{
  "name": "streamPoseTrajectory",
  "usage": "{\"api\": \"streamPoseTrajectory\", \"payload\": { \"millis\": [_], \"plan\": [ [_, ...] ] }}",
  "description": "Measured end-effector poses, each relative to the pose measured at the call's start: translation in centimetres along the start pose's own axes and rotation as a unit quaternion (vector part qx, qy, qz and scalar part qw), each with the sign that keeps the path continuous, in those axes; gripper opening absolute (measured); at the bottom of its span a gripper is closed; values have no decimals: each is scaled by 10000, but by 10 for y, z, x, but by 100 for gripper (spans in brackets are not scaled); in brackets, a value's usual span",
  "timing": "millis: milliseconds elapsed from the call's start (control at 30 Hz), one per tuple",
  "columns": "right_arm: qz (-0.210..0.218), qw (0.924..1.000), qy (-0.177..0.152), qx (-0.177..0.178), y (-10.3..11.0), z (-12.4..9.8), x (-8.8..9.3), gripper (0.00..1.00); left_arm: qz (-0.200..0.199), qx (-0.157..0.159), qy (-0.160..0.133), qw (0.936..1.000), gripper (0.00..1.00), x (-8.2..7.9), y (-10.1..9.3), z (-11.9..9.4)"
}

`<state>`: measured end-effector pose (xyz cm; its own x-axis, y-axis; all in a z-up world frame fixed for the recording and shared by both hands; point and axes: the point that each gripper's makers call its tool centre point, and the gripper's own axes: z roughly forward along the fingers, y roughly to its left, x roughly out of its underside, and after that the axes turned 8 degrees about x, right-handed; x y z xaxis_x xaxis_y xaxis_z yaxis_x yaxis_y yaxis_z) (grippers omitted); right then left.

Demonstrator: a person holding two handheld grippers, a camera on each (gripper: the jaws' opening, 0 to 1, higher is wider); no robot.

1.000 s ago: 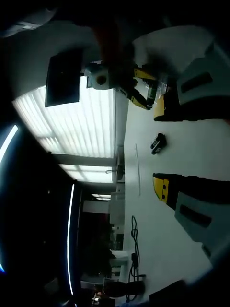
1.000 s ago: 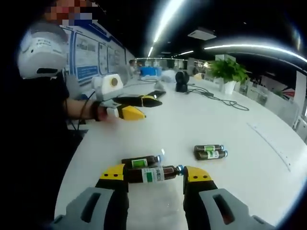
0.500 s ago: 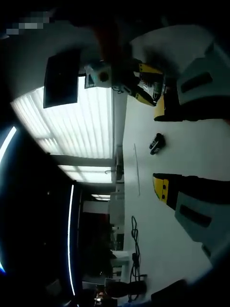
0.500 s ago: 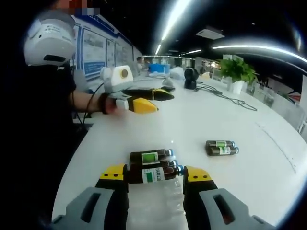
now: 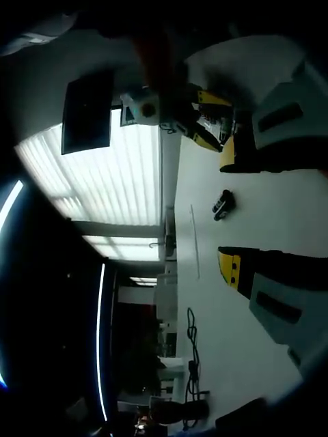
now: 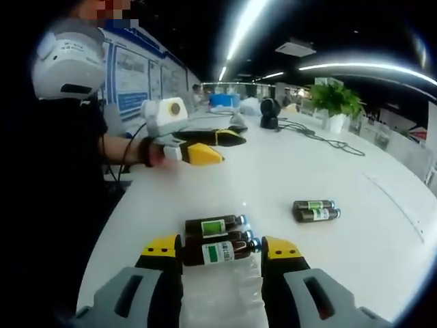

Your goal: Grip medicine bottles put into box

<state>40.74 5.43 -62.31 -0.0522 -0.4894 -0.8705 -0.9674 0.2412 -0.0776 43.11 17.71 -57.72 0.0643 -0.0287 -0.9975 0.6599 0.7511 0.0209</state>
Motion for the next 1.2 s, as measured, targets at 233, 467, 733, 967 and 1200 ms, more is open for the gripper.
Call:
{"api": "streamPoseTrajectory", "payload": {
  "millis": [233, 467, 733, 967, 1200],
  "plan": [
    [81, 9999, -55, 111, -5, -2, -2, 40, -2, 1, 4, 10000, 36, 0, 0, 0],
    [1035, 9860, -407, 1240, -39, -14, -14, 23, -20, -1, -24, 10000, 36, -1, 0, 0],
    [1708, 9682, -461, 1771, -37, -20, -15, 23, -78, 77, -62, 9999, 36, -1, -2, 1],
    [2435, 9375, -475, 2439, -36, -22, -12, 22, -156, 292, -76, 9994, 36, -2, -8, 3],
    [2724, 9075, -431, 3168, -28, -32, -7, 19, -236, 438, -95, 9987, 36, -3, -12, 5]
  ]
}}
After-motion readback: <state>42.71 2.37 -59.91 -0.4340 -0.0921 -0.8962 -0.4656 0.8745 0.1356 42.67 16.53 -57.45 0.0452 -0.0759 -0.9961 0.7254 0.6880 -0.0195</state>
